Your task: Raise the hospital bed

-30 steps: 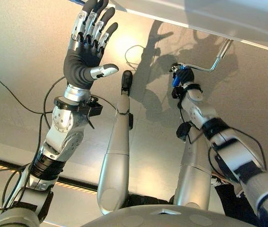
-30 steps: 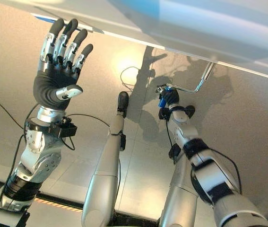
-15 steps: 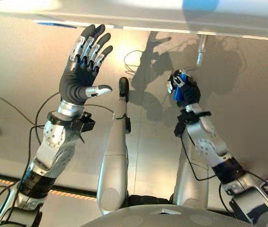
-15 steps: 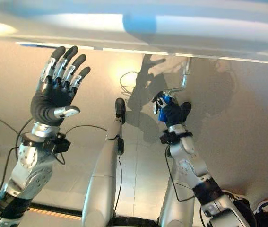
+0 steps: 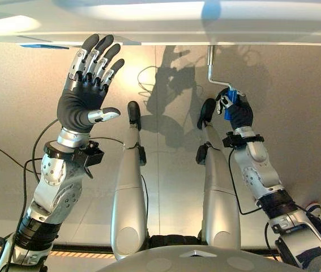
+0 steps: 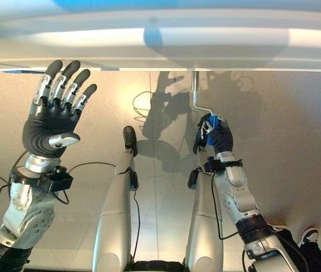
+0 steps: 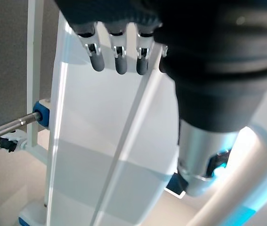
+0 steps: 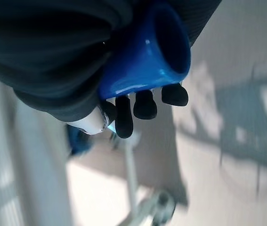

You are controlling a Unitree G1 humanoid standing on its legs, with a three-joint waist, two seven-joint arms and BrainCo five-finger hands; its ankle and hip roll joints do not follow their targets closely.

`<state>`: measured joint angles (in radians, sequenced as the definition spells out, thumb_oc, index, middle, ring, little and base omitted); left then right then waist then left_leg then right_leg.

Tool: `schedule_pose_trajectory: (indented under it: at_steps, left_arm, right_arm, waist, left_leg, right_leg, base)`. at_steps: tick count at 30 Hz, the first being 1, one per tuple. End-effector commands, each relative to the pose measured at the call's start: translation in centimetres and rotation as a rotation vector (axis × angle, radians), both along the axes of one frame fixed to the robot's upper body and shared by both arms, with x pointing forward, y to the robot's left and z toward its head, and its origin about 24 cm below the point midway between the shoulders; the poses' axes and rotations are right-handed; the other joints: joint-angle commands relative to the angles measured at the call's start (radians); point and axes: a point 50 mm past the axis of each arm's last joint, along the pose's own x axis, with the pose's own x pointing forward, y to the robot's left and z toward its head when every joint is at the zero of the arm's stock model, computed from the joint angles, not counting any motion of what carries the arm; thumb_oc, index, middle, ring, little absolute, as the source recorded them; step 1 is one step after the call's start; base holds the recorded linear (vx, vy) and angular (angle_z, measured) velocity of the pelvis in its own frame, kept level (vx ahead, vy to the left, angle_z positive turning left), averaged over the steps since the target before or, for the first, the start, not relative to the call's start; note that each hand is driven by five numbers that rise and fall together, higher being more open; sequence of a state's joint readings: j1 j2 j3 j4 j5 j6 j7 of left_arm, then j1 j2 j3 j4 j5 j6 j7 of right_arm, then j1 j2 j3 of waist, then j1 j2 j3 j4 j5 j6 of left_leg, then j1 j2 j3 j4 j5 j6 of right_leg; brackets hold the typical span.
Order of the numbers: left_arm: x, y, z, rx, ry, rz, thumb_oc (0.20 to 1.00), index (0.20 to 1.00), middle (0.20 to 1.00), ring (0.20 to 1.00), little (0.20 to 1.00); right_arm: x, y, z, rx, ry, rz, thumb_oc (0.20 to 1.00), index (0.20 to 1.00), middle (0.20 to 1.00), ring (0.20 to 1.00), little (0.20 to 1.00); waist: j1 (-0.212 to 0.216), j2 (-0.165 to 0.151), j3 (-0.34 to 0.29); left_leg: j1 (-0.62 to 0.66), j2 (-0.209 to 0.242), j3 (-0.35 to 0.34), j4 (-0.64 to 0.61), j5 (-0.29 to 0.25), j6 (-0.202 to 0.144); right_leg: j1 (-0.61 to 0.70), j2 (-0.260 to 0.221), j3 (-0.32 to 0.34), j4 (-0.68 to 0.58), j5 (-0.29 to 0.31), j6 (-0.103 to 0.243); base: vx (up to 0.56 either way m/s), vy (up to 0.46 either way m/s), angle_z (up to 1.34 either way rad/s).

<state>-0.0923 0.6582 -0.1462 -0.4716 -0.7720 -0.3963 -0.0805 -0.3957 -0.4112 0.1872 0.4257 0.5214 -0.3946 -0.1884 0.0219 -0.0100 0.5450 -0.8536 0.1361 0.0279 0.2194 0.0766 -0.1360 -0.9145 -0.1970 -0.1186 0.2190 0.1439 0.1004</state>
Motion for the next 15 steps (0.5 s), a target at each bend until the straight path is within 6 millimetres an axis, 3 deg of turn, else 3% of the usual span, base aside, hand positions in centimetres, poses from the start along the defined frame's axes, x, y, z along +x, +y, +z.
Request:
schedule_pose_trajectory:
  at_steps: [1,3,7,8,9,13,14,15]
  left_arm:
    - [-1.3,-1.3,2.0,-0.004,-0.120,-0.111,1.000,1.000,1.000,1.000,1.000]
    - [-1.4,-1.8,1.9,0.027,-0.105,-0.145,1.000,1.000,1.000,1.000,1.000]
    - [-1.1,-2.7,1.9,0.085,-0.091,-0.203,1.000,1.000,1.000,1.000,1.000]
    - [-1.0,-3.0,1.9,0.093,-0.087,-0.215,1.000,1.000,1.000,1.000,1.000]
    - [-0.8,-3.4,2.0,0.100,-0.091,-0.237,1.000,1.000,1.000,1.000,1.000]
    - [-0.6,-4.0,2.6,0.086,-0.117,-0.256,1.000,1.000,1.000,1.000,1.000]
    - [-0.3,-4.2,2.7,0.075,-0.125,-0.242,1.000,1.000,1.000,1.000,1.000]
    - [-0.3,-4.2,2.7,0.074,-0.125,-0.242,1.000,1.000,1.000,1.000,1.000]
  right_arm:
    - [-1.4,-13.1,5.4,0.274,-0.204,-0.606,0.200,0.200,0.200,0.200,0.200]
    - [-1.0,-15.5,3.6,0.205,-0.013,-0.665,0.200,0.200,0.200,0.200,0.200]
    - [0.1,-17.0,1.6,-0.024,0.338,-0.630,0.200,0.200,0.200,0.200,0.200]
    - [0.5,-16.7,1.6,-0.057,0.374,-0.622,0.200,0.200,0.200,0.200,0.200]
    - [1.0,-16.4,0.9,-0.196,0.503,-0.586,0.200,0.200,0.200,0.200,0.200]
    - [2.3,-14.5,0.2,-0.265,0.596,-0.530,0.200,0.200,0.200,0.200,0.200]
    - [3.3,-12.4,-0.4,-0.328,0.624,-0.458,0.200,0.200,0.200,0.200,0.200]
    - [3.3,-12.4,-0.4,-0.328,0.623,-0.458,0.200,0.200,0.200,0.200,0.200]
  waist:
    - [0.013,0.039,-0.025]
    - [0.022,0.040,-0.025]
    - [0.051,0.044,-0.025]
    - [0.062,0.048,-0.025]
    - [0.084,0.062,-0.025]
    - [0.123,0.098,-0.025]
    - [0.148,0.113,-0.025]
    - [0.146,0.114,-0.025]
  left_leg:
    - [0.065,0.011,-0.015,-0.051,0.020,-0.005]
    - [0.061,0.012,-0.016,-0.050,0.023,-0.004]
    - [0.034,0.011,-0.035,-0.037,0.027,-0.004]
    - [0.027,0.009,-0.040,-0.032,0.026,-0.003]
    - [0.001,0.001,-0.055,-0.016,0.026,-0.001]
    - [-0.044,-0.017,-0.084,0.007,0.021,0.007]
    - [-0.072,-0.029,-0.101,0.026,0.018,0.012]
    - [-0.075,-0.030,-0.103,0.029,0.017,0.012]
  right_leg:
    - [0.056,0.019,-0.026,0.074,-0.118,0.071]
    - [0.056,0.017,-0.030,0.075,-0.117,0.071]
    - [0.039,0.013,-0.043,0.089,-0.114,0.072]
    - [0.036,0.011,-0.048,0.092,-0.115,0.073]
    - [0.025,0.008,-0.057,0.101,-0.117,0.073]
    - [0.009,-0.006,-0.079,0.120,-0.125,0.073]
    - [-0.005,-0.015,-0.088,0.143,-0.134,0.073]
    - [-0.007,-0.016,-0.090,0.146,-0.135,0.073]
  base:
    - [0.00,0.000,0.00]
    - [0.00,0.000,0.00]
    - [-0.01,-0.022,0.05]
    - [0.00,-0.047,0.08]
    - [0.00,-0.029,0.06]
    - [0.00,-0.031,0.11]
    - [0.01,0.018,0.15]
    - [0.01,0.029,0.20]
